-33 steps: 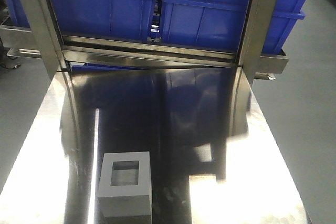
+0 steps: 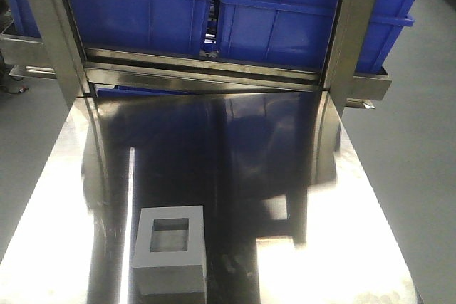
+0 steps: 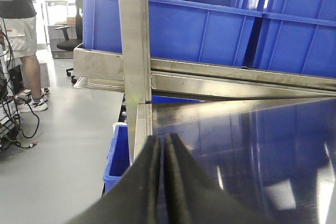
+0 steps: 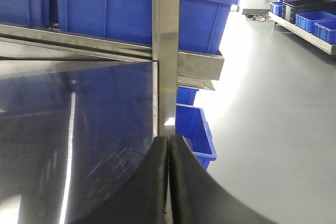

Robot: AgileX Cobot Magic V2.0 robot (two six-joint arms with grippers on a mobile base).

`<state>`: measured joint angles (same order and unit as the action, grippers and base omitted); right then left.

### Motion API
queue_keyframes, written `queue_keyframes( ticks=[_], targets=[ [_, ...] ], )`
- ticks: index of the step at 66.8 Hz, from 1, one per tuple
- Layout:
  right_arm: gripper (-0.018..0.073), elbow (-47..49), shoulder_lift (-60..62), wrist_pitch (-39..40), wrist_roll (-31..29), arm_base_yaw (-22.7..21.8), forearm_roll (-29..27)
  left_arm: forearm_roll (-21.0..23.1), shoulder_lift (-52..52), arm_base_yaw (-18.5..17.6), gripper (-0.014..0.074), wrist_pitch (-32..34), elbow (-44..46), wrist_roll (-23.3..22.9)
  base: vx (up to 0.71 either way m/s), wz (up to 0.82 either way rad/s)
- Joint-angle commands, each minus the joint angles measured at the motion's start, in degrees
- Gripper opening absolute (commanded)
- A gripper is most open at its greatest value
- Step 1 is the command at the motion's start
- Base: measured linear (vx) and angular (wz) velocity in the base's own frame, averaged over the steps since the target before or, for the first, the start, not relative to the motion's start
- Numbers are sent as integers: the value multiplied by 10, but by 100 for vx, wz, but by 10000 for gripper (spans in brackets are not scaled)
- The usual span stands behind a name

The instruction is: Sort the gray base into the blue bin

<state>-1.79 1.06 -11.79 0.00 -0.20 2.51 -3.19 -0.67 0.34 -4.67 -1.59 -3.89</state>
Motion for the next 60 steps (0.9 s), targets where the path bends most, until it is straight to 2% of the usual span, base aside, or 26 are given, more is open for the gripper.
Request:
queue_keyframes(
  ticks=[1,60],
  targets=[
    [-5,-3,4,45,-7,-1,5,4,-9,-3,-7,41,7,0,0,0],
    [-5,-3,4,45,-7,-1,5,4,-9,-3,-7,42,7,0,0,0]
  ],
)
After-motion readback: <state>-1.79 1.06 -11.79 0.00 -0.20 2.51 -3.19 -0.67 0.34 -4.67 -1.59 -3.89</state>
